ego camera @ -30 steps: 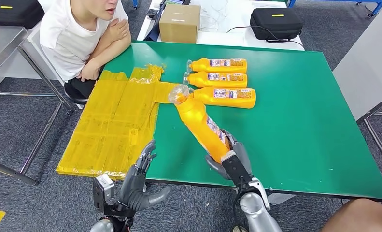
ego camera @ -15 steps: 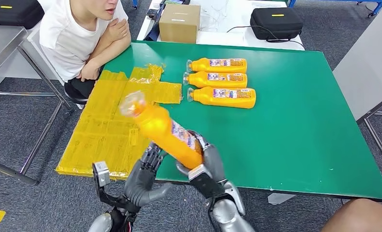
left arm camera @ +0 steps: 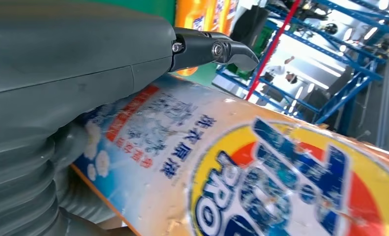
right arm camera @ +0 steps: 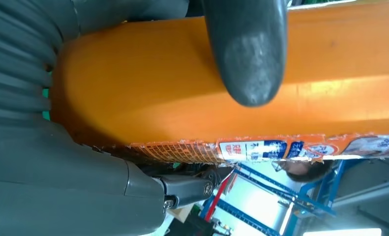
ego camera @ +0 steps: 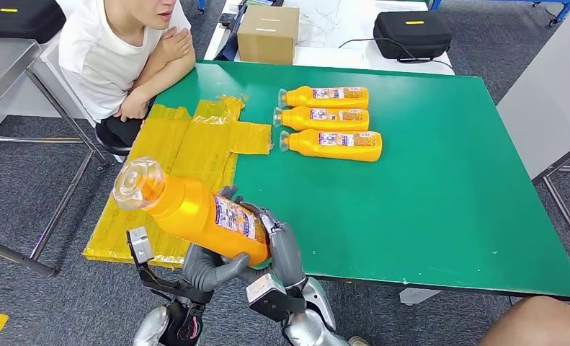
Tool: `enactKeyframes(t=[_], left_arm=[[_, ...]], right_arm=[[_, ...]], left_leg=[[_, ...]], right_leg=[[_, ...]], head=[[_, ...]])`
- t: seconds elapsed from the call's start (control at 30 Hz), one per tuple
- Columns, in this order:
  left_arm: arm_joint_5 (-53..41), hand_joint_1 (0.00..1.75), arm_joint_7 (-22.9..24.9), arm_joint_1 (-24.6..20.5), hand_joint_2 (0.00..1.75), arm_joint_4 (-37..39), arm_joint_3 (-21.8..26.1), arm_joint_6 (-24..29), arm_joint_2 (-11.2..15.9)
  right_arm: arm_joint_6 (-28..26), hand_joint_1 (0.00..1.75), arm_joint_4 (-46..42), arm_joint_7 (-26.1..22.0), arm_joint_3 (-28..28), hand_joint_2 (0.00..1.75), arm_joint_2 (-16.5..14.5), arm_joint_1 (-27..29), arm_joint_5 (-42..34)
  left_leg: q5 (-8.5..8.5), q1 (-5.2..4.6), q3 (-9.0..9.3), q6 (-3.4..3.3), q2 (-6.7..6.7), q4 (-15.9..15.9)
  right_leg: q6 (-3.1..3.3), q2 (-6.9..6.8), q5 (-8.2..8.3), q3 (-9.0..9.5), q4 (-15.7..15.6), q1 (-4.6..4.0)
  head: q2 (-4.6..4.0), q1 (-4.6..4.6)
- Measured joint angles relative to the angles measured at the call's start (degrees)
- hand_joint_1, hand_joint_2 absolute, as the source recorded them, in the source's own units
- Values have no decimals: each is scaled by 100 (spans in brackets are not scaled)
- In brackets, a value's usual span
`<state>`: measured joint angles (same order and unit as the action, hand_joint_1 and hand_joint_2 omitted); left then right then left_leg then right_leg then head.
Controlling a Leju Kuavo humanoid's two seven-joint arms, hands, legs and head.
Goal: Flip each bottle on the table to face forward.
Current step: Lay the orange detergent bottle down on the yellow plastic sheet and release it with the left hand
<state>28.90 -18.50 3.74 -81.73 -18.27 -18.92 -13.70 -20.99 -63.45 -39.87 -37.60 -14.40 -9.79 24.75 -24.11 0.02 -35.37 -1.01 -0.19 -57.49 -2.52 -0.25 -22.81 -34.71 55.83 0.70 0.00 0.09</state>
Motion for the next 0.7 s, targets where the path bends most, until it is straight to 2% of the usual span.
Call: enactKeyframes(t=[0.23,0.33,0.37,0.47,0.5,0.6,0.7], left_arm=[[-687,0,-519,105,175,-304,20,358,0],[-776,1,-575,104,175,-418,67,457,0],[-752,38,-572,99,175,-443,91,459,0],[-627,165,-549,91,175,-475,160,415,0],[-583,172,-529,91,175,-476,178,384,0],[-470,175,-449,95,175,-469,231,273,0],[-390,175,-375,91,175,-437,271,172,1]], right_arm=[[267,175,414,89,-43,175,-40,-121,-49],[307,175,593,195,-38,175,-47,-130,30],[316,175,652,225,-33,175,-46,-124,47],[356,175,796,277,-21,175,-45,-117,104],[368,175,832,292,-21,175,-46,-124,127],[385,171,934,345,-24,175,-54,-152,226],[384,142,1023,380,-28,175,-66,-190,309]], left_leg=[[0,2,-1,0,2,0],[0,2,-2,0,1,0],[0,2,-2,0,2,0],[0,1,-4,0,2,0],[0,1,-4,0,2,0],[0,1,-5,0,2,0],[0,1,-6,0,3,0]], right_leg=[[1,1,0,-6,0,-2],[1,1,0,-6,0,-2],[0,1,0,-6,0,-2],[0,1,0,-7,0,-1],[0,1,0,-7,0,0],[0,1,0,-9,0,-1],[0,1,0,-11,0,-1]], head=[[0,-1],[0,-2],[0,-1],[0,-1],[0,-1],[0,-1],[0,-1]])
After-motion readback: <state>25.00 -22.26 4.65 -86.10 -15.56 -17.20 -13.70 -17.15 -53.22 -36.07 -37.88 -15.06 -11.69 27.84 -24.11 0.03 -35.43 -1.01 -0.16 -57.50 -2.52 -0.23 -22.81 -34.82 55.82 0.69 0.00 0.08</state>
